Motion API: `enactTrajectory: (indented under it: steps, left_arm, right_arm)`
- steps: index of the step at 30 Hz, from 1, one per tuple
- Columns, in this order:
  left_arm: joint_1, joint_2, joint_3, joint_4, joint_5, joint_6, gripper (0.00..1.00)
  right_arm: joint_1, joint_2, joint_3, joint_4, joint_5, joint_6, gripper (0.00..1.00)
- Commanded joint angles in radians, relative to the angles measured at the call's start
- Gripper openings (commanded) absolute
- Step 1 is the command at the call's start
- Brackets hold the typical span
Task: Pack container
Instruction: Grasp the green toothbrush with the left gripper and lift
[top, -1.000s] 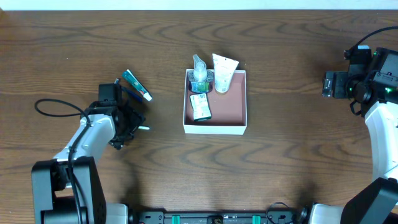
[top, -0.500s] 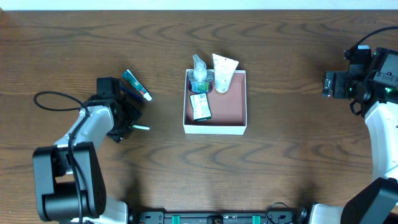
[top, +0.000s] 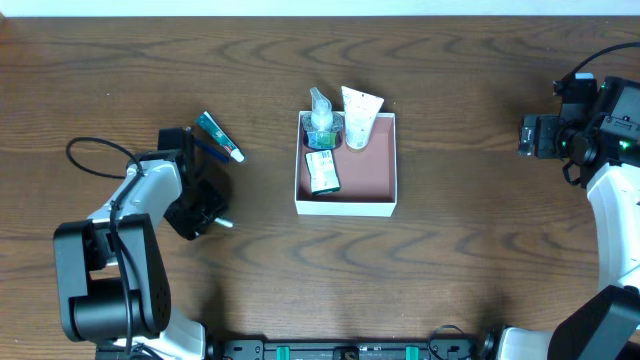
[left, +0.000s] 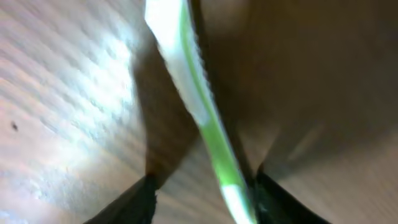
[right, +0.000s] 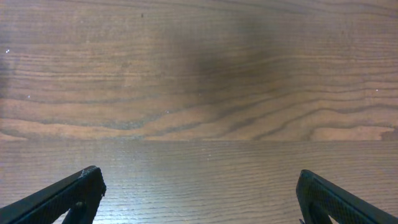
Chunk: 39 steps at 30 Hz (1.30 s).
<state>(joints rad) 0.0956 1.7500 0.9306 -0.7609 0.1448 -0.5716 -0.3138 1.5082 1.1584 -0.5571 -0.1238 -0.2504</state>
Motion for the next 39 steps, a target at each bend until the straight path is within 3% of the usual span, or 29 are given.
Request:
enactTrajectory:
  steps: [1, 3, 5, 11, 18, 24, 31, 39]
  left_arm:
    - [0.000, 0.085, -0.075, -0.020, 0.004, 0.048, 0.42]
    - [0.000, 0.085, -0.075, -0.015, 0.000, 0.048, 0.42]
    - [0.000, 0.085, -0.075, 0.007, 0.000, 0.048, 0.27]
    - [0.000, 0.085, -0.075, 0.080, -0.007, 0.048, 0.06]
    - [0.000, 0.069, -0.053, 0.072, 0.003, 0.099, 0.06]
    - [-0.002, -0.006, 0.027, -0.058, 0.010, 0.199, 0.06]
    - [-0.016, -0.204, 0.114, -0.159, 0.147, 0.350, 0.06]
    - [-0.172, -0.443, 0.138, -0.128, 0.187, 0.394, 0.05]
  right_arm:
    - [0.007, 0.004, 0.006, -0.001, -0.008, -0.013, 0.99]
    - [0.007, 0.004, 0.006, -0.001, -0.008, -0.013, 0.99]
    - [0.007, 0.004, 0.006, -0.001, -0.008, -0.013, 0.99]
    - [0.007, 0.004, 0.006, -0.001, -0.008, -0.013, 0.99]
    - [0.007, 0.004, 0.006, -0.001, -0.008, -0.013, 0.99]
    - [0.007, 0.004, 0.006, -0.001, -0.008, -0.013, 0.99]
    - [0.007, 0.004, 0.006, -0.001, -0.008, -0.013, 0.99]
    - [0.007, 0.004, 0.006, -0.001, -0.008, -0.013, 0.99]
